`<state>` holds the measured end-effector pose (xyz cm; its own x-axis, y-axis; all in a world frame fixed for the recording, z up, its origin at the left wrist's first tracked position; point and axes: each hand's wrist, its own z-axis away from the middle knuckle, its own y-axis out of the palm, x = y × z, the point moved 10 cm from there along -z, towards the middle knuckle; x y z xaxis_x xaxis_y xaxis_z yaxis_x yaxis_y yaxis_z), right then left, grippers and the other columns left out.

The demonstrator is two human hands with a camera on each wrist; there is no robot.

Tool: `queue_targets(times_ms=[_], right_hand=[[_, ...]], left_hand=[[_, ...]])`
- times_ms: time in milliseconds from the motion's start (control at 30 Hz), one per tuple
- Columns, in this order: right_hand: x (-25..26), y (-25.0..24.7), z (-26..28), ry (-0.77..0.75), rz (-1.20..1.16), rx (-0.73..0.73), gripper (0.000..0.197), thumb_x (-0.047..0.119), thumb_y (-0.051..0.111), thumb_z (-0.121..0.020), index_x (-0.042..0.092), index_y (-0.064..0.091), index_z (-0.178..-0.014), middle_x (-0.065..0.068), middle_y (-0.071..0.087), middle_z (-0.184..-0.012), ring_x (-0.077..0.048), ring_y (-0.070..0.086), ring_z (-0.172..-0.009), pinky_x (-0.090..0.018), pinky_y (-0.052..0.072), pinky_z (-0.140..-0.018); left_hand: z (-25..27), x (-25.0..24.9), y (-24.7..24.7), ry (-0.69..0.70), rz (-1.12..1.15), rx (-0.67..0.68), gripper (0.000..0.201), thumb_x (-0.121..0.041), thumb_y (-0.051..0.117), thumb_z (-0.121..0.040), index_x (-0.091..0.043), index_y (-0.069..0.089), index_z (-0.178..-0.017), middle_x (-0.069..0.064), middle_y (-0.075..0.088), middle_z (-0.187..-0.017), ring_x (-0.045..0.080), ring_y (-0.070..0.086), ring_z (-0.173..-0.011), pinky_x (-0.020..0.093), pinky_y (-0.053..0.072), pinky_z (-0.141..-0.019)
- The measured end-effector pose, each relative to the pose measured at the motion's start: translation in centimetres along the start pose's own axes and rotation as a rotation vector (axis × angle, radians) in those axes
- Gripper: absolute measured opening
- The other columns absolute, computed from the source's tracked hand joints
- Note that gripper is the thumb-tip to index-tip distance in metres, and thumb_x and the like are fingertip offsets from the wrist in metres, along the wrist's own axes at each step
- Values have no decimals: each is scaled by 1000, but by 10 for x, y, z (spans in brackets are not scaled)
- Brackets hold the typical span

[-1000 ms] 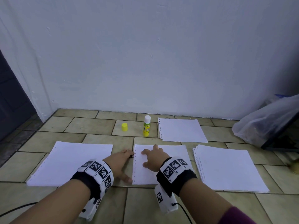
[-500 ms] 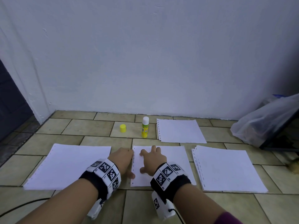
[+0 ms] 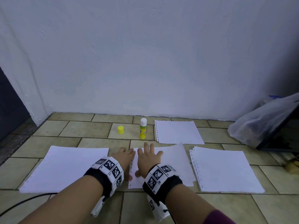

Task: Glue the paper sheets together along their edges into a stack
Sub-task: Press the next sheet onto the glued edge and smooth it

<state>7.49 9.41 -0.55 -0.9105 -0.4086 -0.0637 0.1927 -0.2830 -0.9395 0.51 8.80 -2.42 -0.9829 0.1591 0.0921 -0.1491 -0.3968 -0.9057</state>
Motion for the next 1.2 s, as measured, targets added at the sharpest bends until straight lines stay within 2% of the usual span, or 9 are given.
queue_targets(times_ms=[167, 333, 567, 700, 800, 867, 1033, 1133, 1200], right_hand=[[8, 11, 0, -123, -196, 83, 89, 32, 62, -89, 20, 1, -153, -4, -2, -160, -19, -2, -148, -58, 5, -115], [-15, 20, 5, -102, -234, 120, 79, 42, 45, -95, 16, -2, -153, 3, -7, -161, -12, 2, -147, -53, -1, -118], [-98, 32, 15, 171, -298, 161, 102, 66, 46, -86, 9, -9, -151, -1, -10, -160, -15, 3, -148, -52, 5, -118], [-116, 40, 13, 244, -315, 185, 116, 67, 56, -80, 5, -12, -150, -3, -12, -160, -17, 0, -148, -53, 9, -118], [-115, 35, 11, 266, -318, 185, 119, 65, 63, -76, 2, -8, -150, -7, -3, -160, -23, 13, -147, -52, 20, -116], [-115, 27, 10, 266, -279, 171, 122, 66, 66, -72, 1, -2, -150, -9, 7, -159, -26, 23, -143, -50, 28, -114], [-118, 9, 15, 288, -177, 71, 116, 70, 69, -65, 6, 15, -147, -11, 22, -149, -32, 19, -140, -49, 29, -112], [-114, 6, 18, 286, -150, 78, 113, 68, 70, -66, 6, 18, -146, -13, 21, -150, -33, 17, -140, -50, 27, -110], [-110, 7, 19, 282, -137, 87, 108, 64, 73, -66, 7, 24, -143, -13, 22, -148, -32, 20, -139, -51, 30, -108]], left_hand=[[2, 1, 0, 6, 23, -1, 99, -47, 70, -81, -18, 8, -153, -7, 13, -159, 22, 18, -141, 38, 35, -108], [5, 3, 4, -4, 13, 27, 99, -51, 63, -85, -20, 0, -154, -9, 1, -162, 22, 14, -143, 40, 31, -112], [5, 6, 9, 1, 41, 100, 102, -53, 62, -85, -23, -8, -154, -14, -8, -161, 22, 7, -145, 46, 32, -112], [5, 6, 11, -3, 50, 107, 102, -53, 60, -85, -24, -10, -153, -15, -10, -160, 22, 4, -146, 47, 31, -112], [4, 8, 13, 4, 71, 105, 103, -54, 61, -84, -25, -10, -153, -16, -9, -160, 22, 3, -146, 48, 30, -113], [4, 10, 12, 6, 81, 99, 104, -54, 63, -83, -25, -8, -154, -17, -8, -160, 22, 2, -146, 47, 29, -113], [2, 8, 2, 20, 37, 60, 104, -55, 69, -78, -21, 7, -154, -9, 7, -160, 22, 9, -144, 45, 29, -112], [1, 1, -10, 24, 15, 9, 99, -55, 78, -67, -16, 29, -143, 0, 32, -144, 20, 27, -132, 42, 39, -102], [3, -1, -16, 30, 15, 12, 92, -57, 80, -62, -16, 37, -133, 1, 39, -132, 20, 34, -124, 38, 42, -95]])
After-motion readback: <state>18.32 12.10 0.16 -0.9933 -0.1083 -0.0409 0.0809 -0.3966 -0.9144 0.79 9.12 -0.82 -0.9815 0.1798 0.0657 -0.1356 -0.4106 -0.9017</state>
